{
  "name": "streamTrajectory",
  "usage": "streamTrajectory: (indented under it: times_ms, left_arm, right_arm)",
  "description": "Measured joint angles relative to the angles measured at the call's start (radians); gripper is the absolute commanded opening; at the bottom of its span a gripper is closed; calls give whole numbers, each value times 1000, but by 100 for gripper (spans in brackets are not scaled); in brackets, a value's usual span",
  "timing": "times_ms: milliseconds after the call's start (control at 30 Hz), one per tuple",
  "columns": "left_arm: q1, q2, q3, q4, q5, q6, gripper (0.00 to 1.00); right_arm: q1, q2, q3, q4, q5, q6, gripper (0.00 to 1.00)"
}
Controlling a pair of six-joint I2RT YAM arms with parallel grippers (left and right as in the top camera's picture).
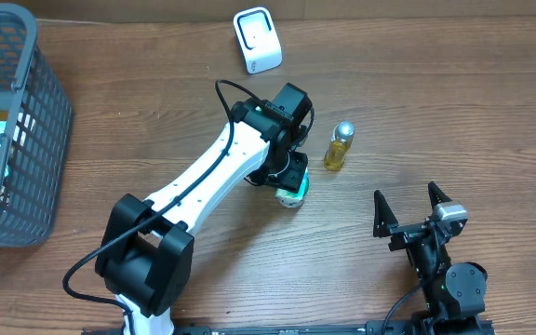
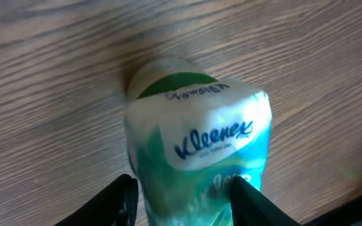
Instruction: Scan the item barcode
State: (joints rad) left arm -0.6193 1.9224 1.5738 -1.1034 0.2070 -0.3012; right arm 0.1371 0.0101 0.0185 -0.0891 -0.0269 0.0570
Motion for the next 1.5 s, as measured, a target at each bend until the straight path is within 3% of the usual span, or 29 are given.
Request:
streamTrajectory:
  times_ms: [167,233,367,400,567,700,833,967,1200,1500]
  left_arm:
    - [0,-2,-18,27,30,-8,37]
    - [0,-2,-19,28,35,-11,26]
    - [0,-6,-19,31,42,-13,14]
    - [0,-6,-18,31,44,-16,4]
    - [0,-7,4,-7,47,-13,4]
    - [0,-6,121,-99,33,0,4]
    - [0,-7,262,-214,-73,8,4]
    - [0,-7,276,-282,-225,-48,4]
    - [0,-7,122,-142,-340,-134,4]
    - [-20,-7,-2,-37,-294,-159,4]
  right_arm:
    - [0,0,0,0,0,0,100]
    - [0,0,0,0,0,0,100]
    - [0,0,0,0,0,-1,100]
    - [0,0,0,0,0,0,100]
    - [0,0,0,1,1,0,100]
    - [0,0,0,0,0,0,100]
    - [0,0,0,0,1,0,100]
    - [0,0,0,0,0,0,100]
    - [0,0,0,0,1,0,100]
    - [0,0,0,0,1,0,100]
